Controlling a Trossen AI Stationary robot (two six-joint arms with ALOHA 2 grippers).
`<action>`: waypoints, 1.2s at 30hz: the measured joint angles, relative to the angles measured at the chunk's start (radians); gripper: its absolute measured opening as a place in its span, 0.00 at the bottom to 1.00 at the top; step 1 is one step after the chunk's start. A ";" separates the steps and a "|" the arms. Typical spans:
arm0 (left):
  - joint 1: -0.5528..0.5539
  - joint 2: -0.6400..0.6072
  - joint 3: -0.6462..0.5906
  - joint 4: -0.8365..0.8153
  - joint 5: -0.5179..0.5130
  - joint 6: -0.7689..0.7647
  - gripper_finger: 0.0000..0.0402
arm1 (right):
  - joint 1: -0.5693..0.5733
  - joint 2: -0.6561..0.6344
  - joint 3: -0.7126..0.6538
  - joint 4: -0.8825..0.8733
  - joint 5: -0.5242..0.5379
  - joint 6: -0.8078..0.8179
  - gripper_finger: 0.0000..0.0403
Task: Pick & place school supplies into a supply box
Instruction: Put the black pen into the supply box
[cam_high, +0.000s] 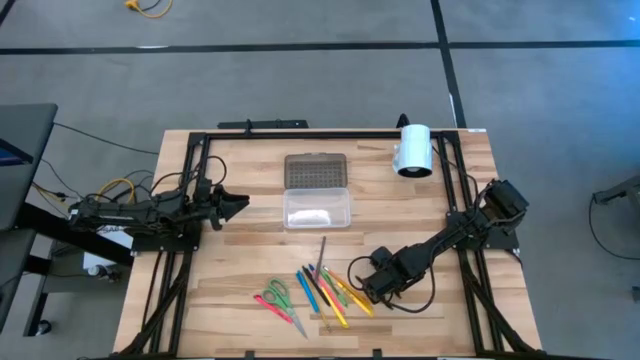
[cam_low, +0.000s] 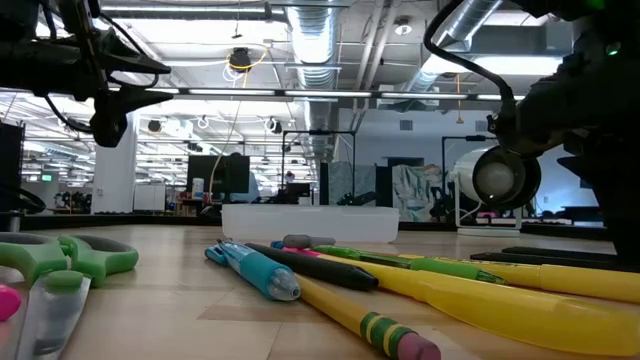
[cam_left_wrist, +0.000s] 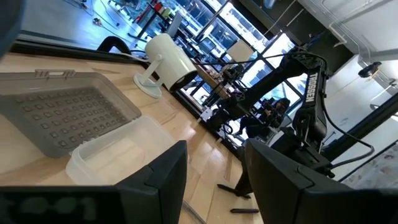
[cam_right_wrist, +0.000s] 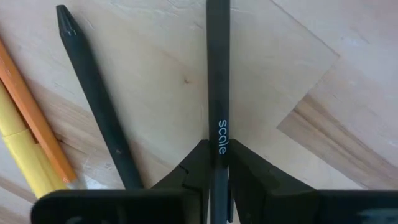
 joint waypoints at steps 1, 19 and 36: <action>0.000 0.000 0.000 -0.003 0.000 0.000 0.38 | 0.000 0.000 0.000 0.000 0.000 0.000 0.10; 0.000 0.000 0.000 -0.013 -0.001 0.000 0.38 | -0.011 0.000 -0.002 0.013 0.000 -0.008 0.07; 0.000 0.000 0.000 -0.013 -0.008 0.000 0.38 | -0.011 -0.001 -0.002 0.016 0.005 -0.008 0.07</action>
